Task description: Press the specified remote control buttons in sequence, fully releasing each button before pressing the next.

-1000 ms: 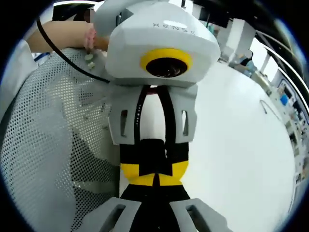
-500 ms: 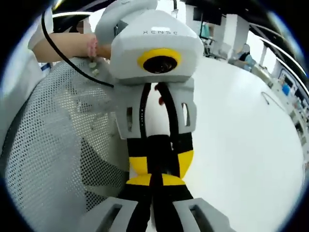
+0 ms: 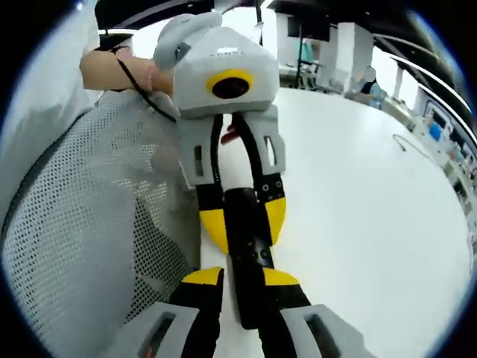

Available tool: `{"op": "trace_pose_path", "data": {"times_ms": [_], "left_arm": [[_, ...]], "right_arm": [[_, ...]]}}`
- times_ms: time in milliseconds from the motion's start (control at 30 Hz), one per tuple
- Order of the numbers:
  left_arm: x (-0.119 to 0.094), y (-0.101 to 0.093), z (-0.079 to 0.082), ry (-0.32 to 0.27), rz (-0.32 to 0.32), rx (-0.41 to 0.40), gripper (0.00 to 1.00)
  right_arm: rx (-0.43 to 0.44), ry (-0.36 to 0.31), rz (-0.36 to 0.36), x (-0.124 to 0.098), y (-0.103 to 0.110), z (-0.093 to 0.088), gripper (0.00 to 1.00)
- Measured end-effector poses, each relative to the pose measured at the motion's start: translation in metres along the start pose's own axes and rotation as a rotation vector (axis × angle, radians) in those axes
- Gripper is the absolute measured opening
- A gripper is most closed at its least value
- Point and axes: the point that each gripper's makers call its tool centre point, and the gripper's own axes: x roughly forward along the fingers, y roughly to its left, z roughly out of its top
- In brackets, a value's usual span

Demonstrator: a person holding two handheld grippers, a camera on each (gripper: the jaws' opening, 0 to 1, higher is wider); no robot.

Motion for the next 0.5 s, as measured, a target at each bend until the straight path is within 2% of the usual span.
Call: {"op": "trace_pose_path", "data": {"times_ms": [133, 333, 500], "left_arm": [[0.0, 0.0, 0.0, -0.016, -0.004, 0.003, 0.25], [-0.001, -0.001, 0.0, -0.032, -0.003, 0.0, 0.25], [-0.001, -0.002, 0.0, -0.018, 0.007, -0.006, 0.25]], "right_arm": [[-0.003, 0.006, -0.039, 0.0, -0.009, -0.002, 0.16], [0.033, -0.028, -0.014, 0.003, -0.012, 0.0, 0.17], [0.013, -0.037, 0.005, 0.004, -0.01, 0.001, 0.16]]}}
